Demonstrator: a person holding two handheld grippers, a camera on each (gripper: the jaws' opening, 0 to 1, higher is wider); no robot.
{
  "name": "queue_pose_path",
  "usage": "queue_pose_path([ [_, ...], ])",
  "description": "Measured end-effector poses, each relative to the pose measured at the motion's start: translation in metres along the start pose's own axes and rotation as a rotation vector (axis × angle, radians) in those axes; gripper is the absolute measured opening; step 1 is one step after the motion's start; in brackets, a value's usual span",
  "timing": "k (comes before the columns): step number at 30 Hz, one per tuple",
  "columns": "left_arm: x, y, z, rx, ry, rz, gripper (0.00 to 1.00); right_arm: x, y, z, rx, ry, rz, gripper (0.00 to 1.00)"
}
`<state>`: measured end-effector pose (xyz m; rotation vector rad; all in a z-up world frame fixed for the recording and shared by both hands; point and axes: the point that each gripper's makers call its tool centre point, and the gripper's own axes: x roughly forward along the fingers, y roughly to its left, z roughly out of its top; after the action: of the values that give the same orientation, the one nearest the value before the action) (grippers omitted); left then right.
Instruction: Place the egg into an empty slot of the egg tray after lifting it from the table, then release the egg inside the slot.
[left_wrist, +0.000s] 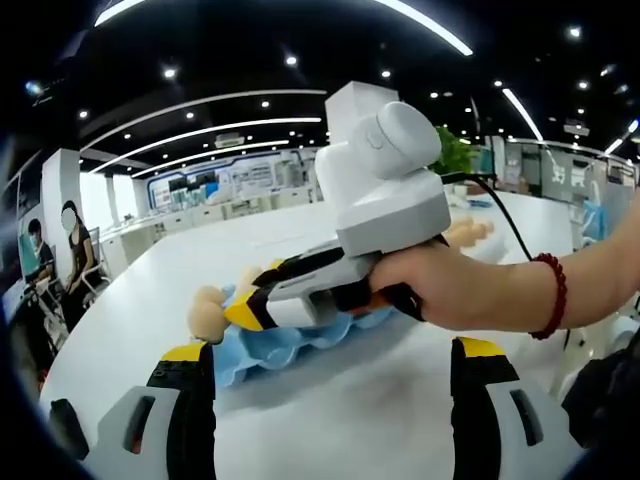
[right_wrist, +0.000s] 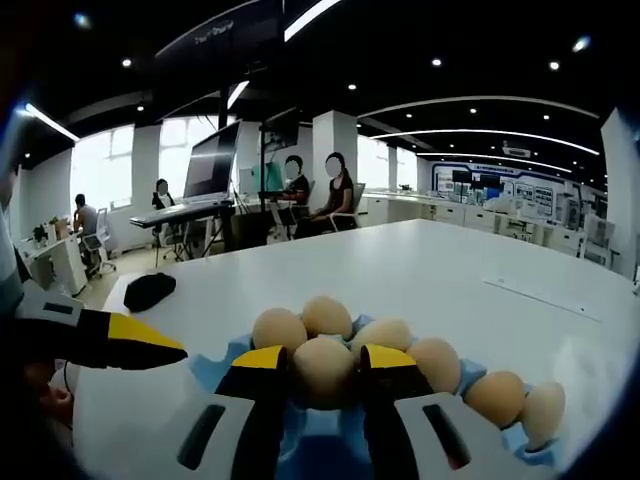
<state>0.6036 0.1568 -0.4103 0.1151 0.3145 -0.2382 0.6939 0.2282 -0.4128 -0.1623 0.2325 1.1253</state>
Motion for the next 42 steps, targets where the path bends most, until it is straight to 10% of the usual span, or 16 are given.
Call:
queue_pose_path([
  [10, -0.002, -0.001, 0.002, -0.008, -0.011, -0.003, 1.0, -0.01, -0.002, 0.012, -0.038, -0.058, -0.008, 0.32],
  [23, 0.001, -0.008, 0.008, -0.006, -0.024, -0.011, 1.0, -0.039, -0.023, 0.016, 0.033, -0.083, -0.061, 0.65],
  [42, 0.005, -0.02, 0.011, -0.003, -0.027, -0.019, 1.0, -0.069, -0.05, 0.004, 0.048, -0.06, -0.147, 0.83],
])
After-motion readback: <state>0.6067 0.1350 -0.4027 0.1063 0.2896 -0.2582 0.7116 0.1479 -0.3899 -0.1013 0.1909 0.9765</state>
